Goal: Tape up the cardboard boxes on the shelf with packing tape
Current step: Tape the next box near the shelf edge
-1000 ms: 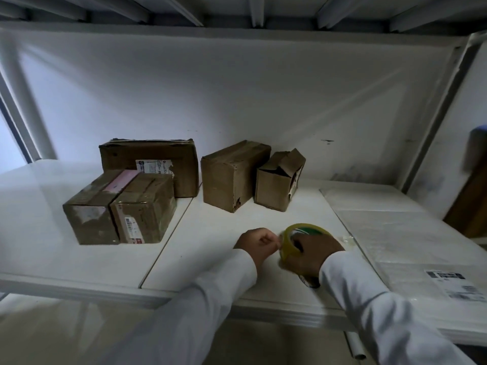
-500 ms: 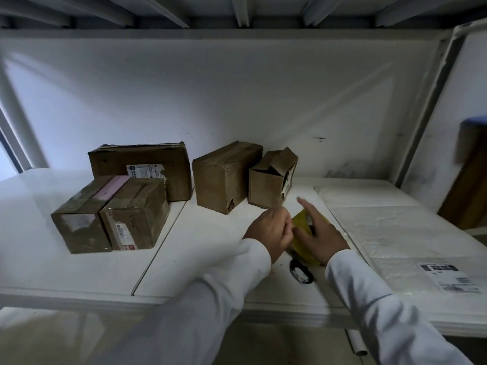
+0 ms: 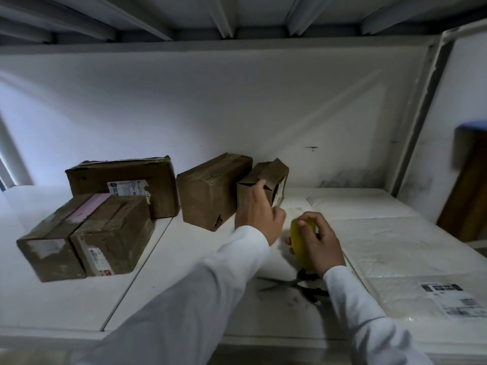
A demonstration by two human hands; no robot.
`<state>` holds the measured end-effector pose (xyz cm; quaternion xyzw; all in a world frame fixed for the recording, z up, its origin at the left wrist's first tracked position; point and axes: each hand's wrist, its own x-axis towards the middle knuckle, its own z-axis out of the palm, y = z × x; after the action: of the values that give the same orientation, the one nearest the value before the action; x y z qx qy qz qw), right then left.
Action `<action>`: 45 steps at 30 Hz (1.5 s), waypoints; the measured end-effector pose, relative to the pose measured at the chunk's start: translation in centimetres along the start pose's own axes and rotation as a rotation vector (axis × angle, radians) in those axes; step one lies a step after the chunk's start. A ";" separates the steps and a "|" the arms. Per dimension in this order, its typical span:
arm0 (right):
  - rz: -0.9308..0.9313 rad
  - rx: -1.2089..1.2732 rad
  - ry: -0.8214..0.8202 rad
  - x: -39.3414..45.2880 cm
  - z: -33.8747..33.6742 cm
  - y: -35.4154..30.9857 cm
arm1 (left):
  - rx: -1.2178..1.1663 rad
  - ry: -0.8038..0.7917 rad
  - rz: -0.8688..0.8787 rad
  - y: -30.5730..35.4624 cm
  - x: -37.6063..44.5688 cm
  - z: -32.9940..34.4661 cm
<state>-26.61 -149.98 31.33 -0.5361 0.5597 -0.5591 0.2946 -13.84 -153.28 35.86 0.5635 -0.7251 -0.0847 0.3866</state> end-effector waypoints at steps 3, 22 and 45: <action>-0.007 -0.055 -0.047 0.3 0.2 0.3 | 0.296 -0.018 0.000 -0.7 3.1 1.3; -0.068 -0.099 0.106 -1.7 0.7 2.6 | 0.250 -0.210 -0.139 -4.5 9.2 2.3; 0.183 -0.012 0.087 -2.3 2.4 -3.1 | 0.137 -0.260 -0.125 -9.1 -2.8 -17.9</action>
<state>-22.98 -148.00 33.12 -0.4596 0.6221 -0.5491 0.3167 4.93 -148.38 41.80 0.6170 -0.7365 -0.1313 0.2441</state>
